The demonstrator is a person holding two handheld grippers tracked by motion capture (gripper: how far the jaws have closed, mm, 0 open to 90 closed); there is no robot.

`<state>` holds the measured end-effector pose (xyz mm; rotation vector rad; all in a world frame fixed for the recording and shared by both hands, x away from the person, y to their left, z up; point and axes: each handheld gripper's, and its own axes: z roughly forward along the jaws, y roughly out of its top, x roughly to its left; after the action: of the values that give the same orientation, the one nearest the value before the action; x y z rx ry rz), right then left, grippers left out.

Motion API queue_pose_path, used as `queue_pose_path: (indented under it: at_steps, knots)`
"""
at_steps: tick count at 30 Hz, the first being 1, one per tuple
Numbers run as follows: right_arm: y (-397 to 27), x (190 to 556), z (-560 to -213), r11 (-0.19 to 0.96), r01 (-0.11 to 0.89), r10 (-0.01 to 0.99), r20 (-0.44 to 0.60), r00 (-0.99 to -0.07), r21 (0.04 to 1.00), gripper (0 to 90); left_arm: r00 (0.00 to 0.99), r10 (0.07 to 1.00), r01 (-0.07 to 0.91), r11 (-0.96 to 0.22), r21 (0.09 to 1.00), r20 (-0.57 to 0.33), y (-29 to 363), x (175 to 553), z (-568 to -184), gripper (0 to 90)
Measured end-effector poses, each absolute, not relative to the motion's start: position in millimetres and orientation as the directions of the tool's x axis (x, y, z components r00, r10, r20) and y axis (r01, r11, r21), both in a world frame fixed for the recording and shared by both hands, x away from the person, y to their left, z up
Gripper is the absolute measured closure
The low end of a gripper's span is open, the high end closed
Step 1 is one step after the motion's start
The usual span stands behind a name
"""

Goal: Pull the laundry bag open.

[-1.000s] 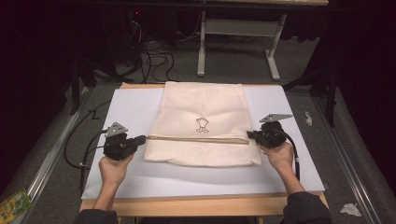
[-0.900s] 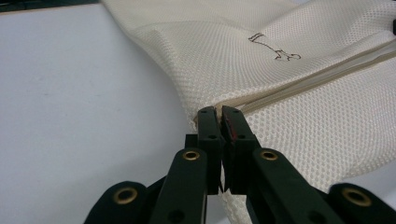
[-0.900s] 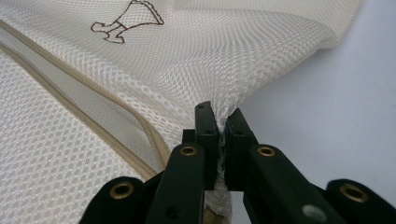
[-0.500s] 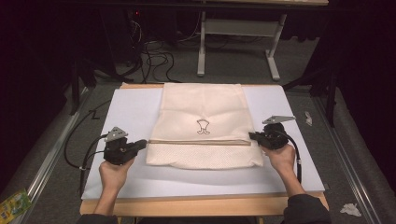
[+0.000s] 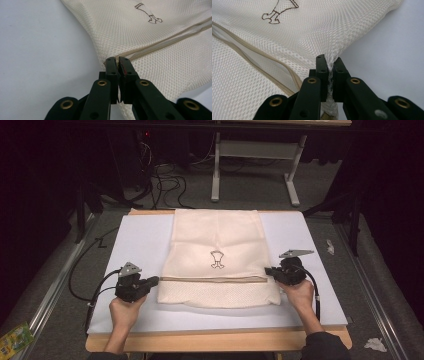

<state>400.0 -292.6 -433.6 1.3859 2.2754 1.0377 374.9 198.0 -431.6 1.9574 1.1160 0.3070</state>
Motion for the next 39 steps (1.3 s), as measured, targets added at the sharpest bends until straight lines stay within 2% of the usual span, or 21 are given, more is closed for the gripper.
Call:
queue_pose_path:
  at_steps: [13,20,28,32,36,39]
  knots:
    - [-292.7,397.8,-451.6,0.279,0.678,0.862,0.133,-0.489,0.680,83.1,0.569,0.806,0.619,-0.290,0.730,-0.162,189.1,381.2,-444.2,86.1]
    - [-292.7,397.6,-454.5,0.285,0.687,0.867,0.126,-0.483,0.669,76.4,0.568,0.808,0.628,-0.301,0.718,-0.157,187.9,383.3,-447.7,83.9]
    - [-293.0,396.9,-453.7,0.263,0.685,0.880,0.121,-0.458,0.680,60.3,0.563,0.811,0.623,-0.291,0.726,-0.158,189.3,384.1,-446.8,75.2]
    - [-294.6,395.7,-451.7,0.253,0.679,0.887,0.116,-0.448,0.689,54.2,0.559,0.815,0.617,-0.285,0.733,-0.154,190.6,383.6,-445.3,67.7]
    - [-297.6,393.4,-448.6,0.237,0.668,0.891,0.116,-0.439,0.705,51.9,0.553,0.819,0.606,-0.271,0.748,-0.152,192.9,382.5,-442.5,60.4]
    - [-299.5,390.2,-444.6,0.237,0.650,0.888,0.111,-0.447,0.722,53.4,0.547,0.824,0.592,-0.257,0.764,-0.148,196.5,381.5,-439.3,58.7]
